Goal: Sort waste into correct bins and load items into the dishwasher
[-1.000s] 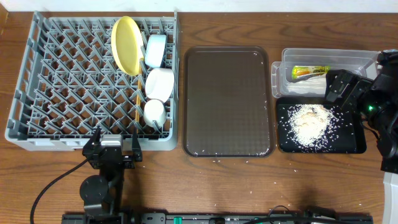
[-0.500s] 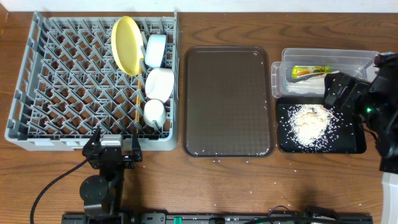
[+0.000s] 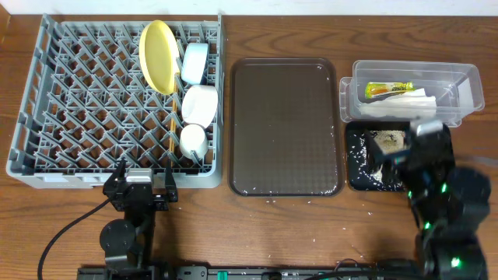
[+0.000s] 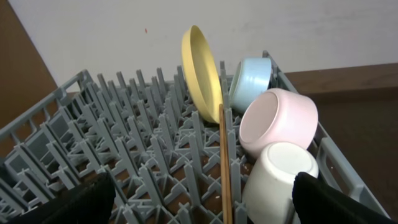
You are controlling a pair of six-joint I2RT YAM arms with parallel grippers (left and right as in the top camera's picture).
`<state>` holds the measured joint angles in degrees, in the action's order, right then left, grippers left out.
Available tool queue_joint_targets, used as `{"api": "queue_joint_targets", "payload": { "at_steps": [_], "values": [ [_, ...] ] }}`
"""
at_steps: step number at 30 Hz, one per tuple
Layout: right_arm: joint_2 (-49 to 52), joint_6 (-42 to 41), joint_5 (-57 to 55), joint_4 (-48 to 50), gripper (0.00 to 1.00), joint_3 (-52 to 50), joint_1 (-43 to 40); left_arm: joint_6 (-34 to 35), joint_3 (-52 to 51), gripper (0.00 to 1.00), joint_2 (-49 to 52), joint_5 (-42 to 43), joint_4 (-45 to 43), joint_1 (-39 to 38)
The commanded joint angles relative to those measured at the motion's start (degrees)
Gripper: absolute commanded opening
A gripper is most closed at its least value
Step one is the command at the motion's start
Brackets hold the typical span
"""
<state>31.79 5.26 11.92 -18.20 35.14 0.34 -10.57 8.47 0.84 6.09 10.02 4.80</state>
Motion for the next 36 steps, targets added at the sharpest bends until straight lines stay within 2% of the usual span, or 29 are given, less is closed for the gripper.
{"api": "queue_joint_targets", "payload": {
  "at_steps": [1,9,18,27,36],
  "values": [
    [-5.6,-0.9,-2.5,1.8,0.99,-6.2,1.2,-0.6,0.2,0.92,-0.6,0.5,-0.3,0.3],
    [-16.9,-2.0,-3.0,10.1,0.99,-19.5,2.2,-0.6,0.2,0.92,-0.6,0.5,-0.3,0.3],
    [-24.5,-2.0,-3.1,17.3,0.99,-30.2,4.0,-0.6,0.2,0.92,-0.6,0.5,-0.3,0.3],
    [-31.6,-2.0,-5.1,16.6,0.99,-34.9,5.4,-0.6,0.2,0.92,-0.6,0.5,-0.3,0.3],
    [-31.5,-2.6,-7.8,14.1,0.99,-34.8,5.9,-0.6,0.2,0.92,-0.6,0.5,-0.3,0.3]
  ]
}}
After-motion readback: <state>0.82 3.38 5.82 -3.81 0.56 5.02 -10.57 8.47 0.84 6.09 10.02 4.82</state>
